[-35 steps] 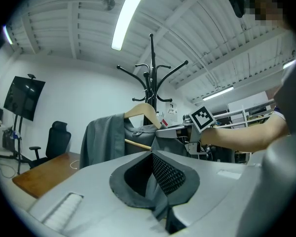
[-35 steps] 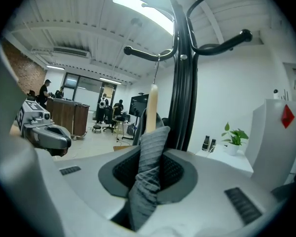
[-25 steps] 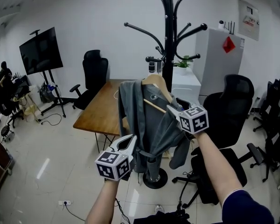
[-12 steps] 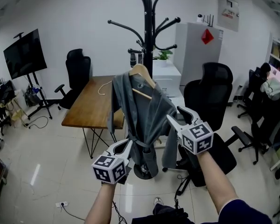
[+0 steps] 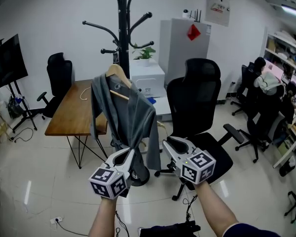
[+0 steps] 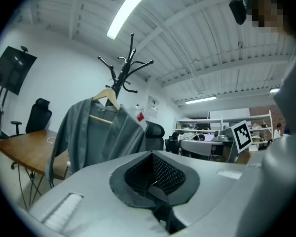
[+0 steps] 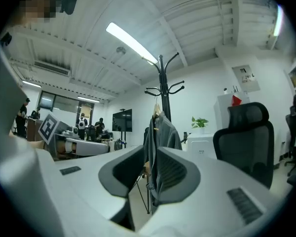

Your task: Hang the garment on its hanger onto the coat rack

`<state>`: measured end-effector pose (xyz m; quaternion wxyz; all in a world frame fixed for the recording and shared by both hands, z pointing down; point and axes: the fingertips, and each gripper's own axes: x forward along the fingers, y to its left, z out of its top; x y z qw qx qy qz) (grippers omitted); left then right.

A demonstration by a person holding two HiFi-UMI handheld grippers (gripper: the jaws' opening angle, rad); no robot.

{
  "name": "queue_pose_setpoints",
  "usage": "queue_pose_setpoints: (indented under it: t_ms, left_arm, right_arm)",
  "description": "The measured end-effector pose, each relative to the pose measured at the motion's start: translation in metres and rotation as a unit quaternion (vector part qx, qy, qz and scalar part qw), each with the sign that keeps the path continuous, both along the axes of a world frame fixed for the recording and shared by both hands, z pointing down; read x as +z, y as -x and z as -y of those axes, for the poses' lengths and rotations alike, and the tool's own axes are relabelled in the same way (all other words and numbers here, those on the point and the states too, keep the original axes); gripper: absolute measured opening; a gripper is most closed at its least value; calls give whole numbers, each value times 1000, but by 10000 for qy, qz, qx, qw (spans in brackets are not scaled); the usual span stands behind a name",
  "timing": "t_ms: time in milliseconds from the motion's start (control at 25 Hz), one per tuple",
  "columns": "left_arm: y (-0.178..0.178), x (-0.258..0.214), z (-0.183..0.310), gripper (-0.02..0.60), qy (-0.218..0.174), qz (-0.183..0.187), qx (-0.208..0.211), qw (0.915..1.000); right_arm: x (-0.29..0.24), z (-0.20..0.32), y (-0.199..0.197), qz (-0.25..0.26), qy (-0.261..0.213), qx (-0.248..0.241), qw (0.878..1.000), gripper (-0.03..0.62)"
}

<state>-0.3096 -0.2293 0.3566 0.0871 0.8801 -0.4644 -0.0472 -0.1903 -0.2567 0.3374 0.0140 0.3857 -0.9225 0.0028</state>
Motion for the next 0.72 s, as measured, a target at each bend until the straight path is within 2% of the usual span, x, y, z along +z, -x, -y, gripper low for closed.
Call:
queue_pose_setpoints:
  t_ms: [80, 240, 400, 720]
  left_arm:
    - [-17, 6, -6, -8, 39, 20, 19, 10000]
    - [-37, 12, -18, -8, 166, -46, -78, 9998]
    - [-36, 15, -28, -8, 249, -38, -285, 9993]
    - [-30, 9, -41, -8, 256, 46, -511, 9984]
  right_arm:
    - [9, -11, -5, -34, 74, -150, 9999, 8]
    - [17, -34, -6, -128, 255, -600, 9978, 3]
    - [15, -46, 4, -91, 270, -961, 9950, 3]
    - [12, -52, 14, 9, 199, -1211, 9924, 3]
